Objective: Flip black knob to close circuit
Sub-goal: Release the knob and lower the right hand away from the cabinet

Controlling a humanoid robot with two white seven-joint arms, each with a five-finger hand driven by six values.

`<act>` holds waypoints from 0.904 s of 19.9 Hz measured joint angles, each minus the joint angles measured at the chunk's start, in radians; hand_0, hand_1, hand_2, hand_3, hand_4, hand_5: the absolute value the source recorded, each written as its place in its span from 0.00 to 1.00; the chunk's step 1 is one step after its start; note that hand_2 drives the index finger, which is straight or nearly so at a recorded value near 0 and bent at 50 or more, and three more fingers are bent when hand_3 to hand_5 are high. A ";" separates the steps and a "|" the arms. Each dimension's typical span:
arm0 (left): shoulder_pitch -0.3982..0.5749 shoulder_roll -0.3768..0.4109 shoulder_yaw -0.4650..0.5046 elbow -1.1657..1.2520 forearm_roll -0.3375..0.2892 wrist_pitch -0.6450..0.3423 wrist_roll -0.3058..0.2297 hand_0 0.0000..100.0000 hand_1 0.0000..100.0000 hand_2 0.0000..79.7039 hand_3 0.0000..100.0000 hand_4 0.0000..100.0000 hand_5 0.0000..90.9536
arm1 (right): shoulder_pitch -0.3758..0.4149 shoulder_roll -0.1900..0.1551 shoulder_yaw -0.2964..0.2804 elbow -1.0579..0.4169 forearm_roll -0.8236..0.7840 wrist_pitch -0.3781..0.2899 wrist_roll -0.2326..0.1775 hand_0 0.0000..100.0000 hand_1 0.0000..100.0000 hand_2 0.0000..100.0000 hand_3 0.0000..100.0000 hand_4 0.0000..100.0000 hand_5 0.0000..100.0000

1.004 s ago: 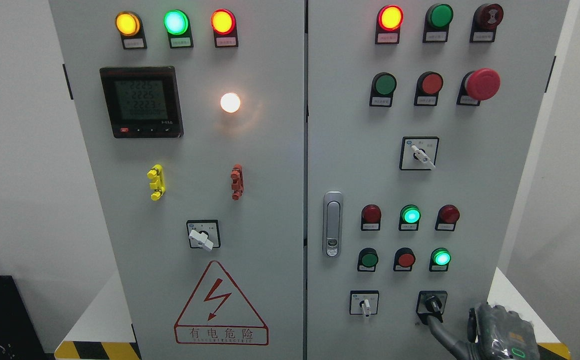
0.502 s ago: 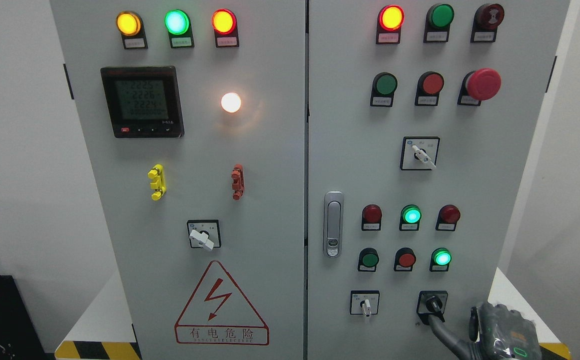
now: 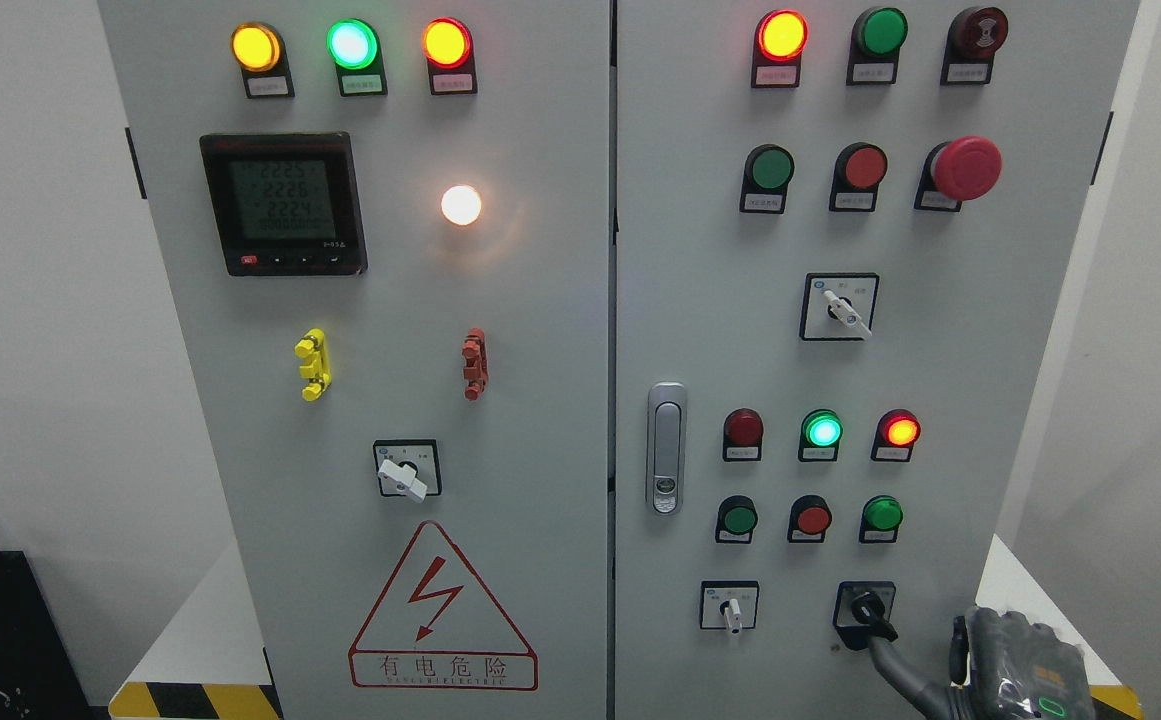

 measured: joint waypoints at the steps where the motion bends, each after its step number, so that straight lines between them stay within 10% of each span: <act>1: 0.000 0.000 0.000 0.000 0.000 0.000 0.000 0.00 0.00 0.00 0.05 0.03 0.00 | 0.000 0.000 0.000 0.000 -0.002 0.001 0.000 0.00 0.11 0.90 1.00 0.79 0.87; 18: 0.000 0.000 0.000 0.000 0.000 0.000 0.000 0.00 0.00 0.00 0.05 0.03 0.00 | 0.076 0.029 0.046 -0.018 -0.015 -0.014 -0.102 0.00 0.10 0.89 1.00 0.79 0.87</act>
